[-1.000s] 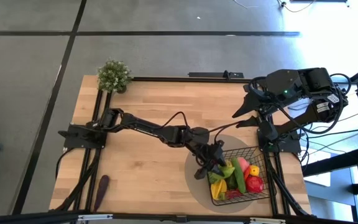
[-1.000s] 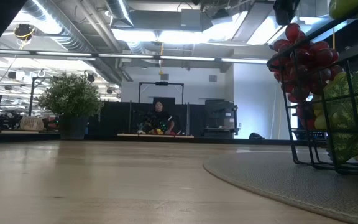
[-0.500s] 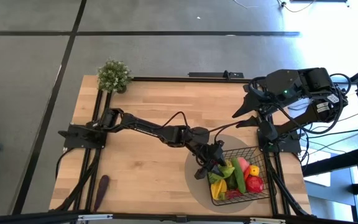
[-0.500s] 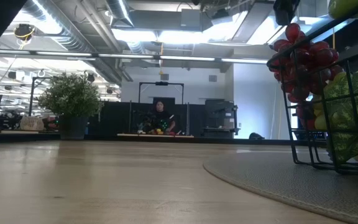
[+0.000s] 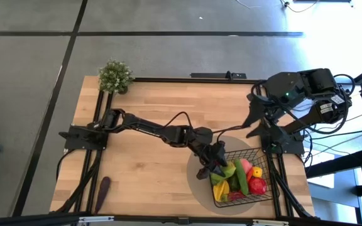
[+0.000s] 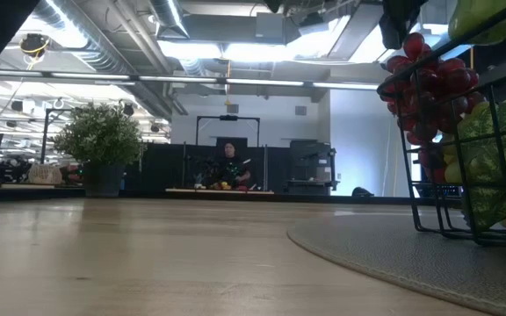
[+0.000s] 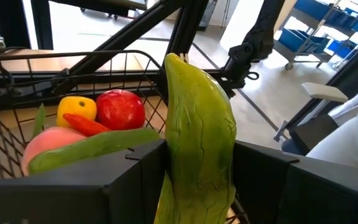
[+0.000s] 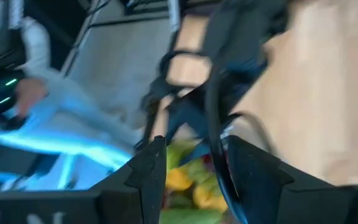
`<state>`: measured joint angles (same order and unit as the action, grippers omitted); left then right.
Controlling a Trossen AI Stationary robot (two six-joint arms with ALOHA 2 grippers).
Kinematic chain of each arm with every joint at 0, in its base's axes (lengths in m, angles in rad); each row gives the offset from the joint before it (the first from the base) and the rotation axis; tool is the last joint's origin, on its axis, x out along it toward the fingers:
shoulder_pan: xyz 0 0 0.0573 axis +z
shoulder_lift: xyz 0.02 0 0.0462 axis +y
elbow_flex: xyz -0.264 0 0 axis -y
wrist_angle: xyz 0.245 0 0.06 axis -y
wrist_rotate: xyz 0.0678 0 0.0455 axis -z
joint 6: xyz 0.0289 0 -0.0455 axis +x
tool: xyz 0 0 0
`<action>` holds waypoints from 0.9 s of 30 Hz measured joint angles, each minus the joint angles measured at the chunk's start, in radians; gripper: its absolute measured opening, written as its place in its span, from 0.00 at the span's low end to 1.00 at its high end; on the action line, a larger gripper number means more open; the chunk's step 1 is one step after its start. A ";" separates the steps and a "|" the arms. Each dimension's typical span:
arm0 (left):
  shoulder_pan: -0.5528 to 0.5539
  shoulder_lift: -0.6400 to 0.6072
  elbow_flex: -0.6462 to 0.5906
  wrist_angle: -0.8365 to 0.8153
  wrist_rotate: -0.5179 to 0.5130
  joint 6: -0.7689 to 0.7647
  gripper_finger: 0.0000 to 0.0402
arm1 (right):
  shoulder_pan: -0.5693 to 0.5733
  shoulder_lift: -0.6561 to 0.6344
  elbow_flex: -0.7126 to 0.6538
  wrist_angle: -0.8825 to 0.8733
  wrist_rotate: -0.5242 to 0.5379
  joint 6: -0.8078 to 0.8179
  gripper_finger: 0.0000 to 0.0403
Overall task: Build produce basket
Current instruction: Put the cucumber into the wire basket
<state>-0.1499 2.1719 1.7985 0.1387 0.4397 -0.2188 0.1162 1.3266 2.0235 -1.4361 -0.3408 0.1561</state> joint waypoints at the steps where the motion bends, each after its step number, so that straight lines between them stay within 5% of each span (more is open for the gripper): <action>1: 0.002 0.000 0.000 0.000 0.000 0.000 0.37 | 0.001 0.000 0.000 -0.013 -0.019 0.004 0.40; 9: 0.006 0.000 0.000 0.000 -0.048 -0.007 0.37 | 0.000 0.000 0.000 -0.069 -0.016 0.021 0.40; 18: 0.006 0.000 0.000 -0.010 -0.023 -0.017 0.37 | 0.001 0.000 0.000 -0.068 0.313 -0.108 0.40; 27: 0.006 0.000 0.000 -0.058 -0.030 -0.017 0.37 | 0.000 -0.034 0.000 -0.099 0.308 -0.112 0.40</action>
<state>-0.1444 2.1719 1.7985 0.0807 0.4098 -0.2359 0.1165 1.2928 2.0235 -1.5347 -0.0326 0.0441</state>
